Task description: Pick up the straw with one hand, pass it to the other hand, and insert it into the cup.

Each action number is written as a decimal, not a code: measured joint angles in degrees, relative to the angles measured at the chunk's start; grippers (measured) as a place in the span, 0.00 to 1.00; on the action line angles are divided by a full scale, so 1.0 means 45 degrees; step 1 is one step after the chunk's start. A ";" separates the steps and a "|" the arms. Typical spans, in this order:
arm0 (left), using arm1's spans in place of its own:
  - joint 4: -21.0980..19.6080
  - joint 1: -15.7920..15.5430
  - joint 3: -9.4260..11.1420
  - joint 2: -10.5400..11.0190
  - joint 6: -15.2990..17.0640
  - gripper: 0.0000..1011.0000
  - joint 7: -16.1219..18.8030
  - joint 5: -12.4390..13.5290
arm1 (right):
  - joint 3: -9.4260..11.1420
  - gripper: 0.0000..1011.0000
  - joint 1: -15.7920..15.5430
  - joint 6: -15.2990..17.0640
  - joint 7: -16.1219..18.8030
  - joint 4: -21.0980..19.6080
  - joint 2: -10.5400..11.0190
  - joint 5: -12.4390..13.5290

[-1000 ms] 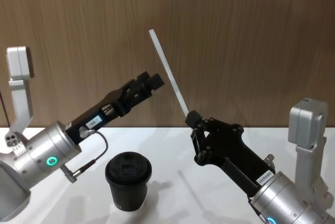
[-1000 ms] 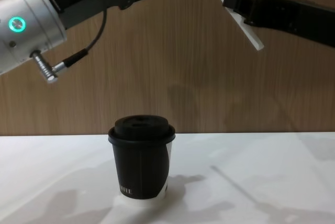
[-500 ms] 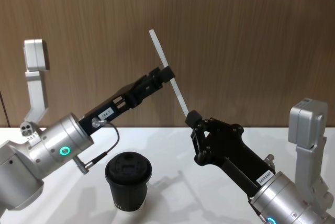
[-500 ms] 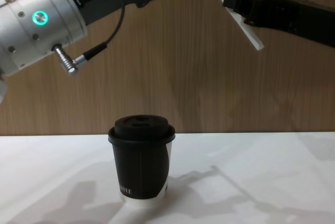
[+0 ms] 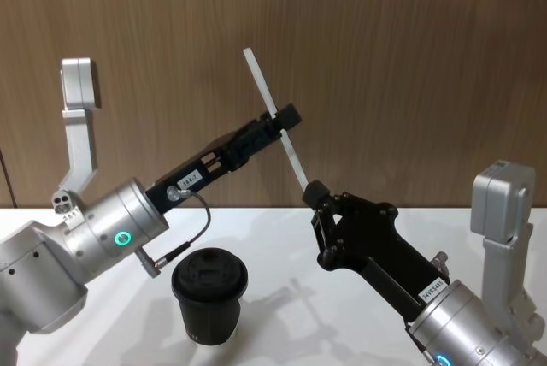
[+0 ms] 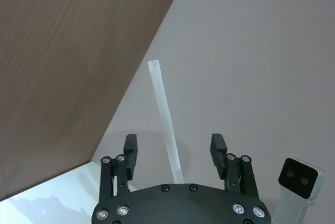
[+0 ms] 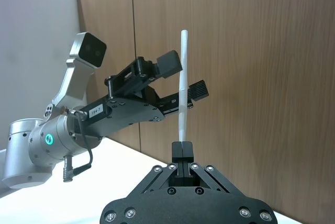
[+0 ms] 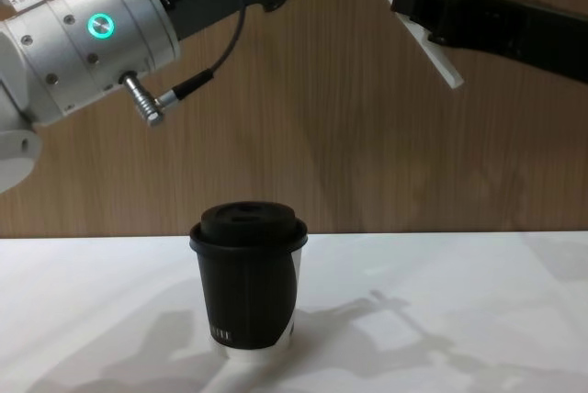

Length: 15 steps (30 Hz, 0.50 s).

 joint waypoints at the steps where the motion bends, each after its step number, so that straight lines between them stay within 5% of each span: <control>1: 0.0023 -0.0027 0.0033 -0.0011 -0.0002 0.90 -0.0006 -0.0005 | 0.0000 0.00 0.0000 0.0000 -0.0001 0.0000 0.0000 0.0000; 15: 0.0022 -0.0167 0.0235 -0.0017 -0.0139 0.45 -0.0024 -0.0053 | 0.0001 0.00 0.0000 0.0000 0.0000 0.0000 0.0000 0.0000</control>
